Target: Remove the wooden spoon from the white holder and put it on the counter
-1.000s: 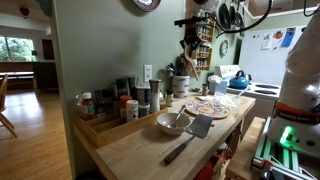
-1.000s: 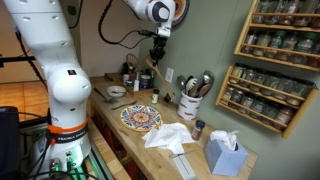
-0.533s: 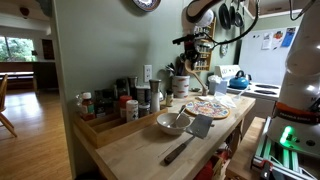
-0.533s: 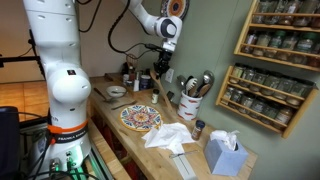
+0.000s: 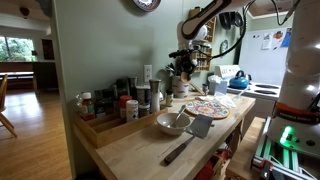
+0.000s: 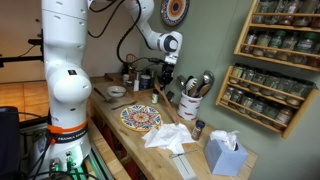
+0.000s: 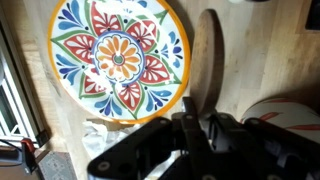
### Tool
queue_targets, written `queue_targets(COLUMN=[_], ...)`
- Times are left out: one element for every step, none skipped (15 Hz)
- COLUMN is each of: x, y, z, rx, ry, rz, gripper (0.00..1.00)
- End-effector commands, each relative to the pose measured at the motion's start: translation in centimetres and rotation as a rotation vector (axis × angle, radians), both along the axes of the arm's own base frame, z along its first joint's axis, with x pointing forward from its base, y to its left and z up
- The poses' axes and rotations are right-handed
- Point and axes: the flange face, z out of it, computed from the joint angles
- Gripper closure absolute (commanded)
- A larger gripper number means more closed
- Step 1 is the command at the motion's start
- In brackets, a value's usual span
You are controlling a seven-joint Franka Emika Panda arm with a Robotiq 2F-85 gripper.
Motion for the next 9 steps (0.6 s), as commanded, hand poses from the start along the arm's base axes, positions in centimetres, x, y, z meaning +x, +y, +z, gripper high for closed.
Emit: queue_targets(x=[1.0, 1.2, 1.3, 1.3, 1.4, 1.4, 1.4, 1.4, 1.2], y=[0.0, -0.1, -0.2, -0.2, -0.2, -0.1, 0.0, 0.2, 0.4], z=[-2.4, -2.9, -3.6, -4.1, -4.7, -5.2, -5.5, -5.8, -6.1], rx=[-0.082, -0.101, -0.122, -0.138, -0.152, -0.165, -0.163, -0.141, -0.132], ry=[-0.034, -0.038, -0.038, -0.039, -0.038, -0.040, -0.044, -0.051, -0.067], rz=[-0.034, -0.042, -0.051, -0.058, -0.066, -0.070, -0.067, -0.048, -0.019], gripper=[0.97, 0.97, 0.97, 0.97, 0.97, 0.97, 0.97, 0.97, 0.97])
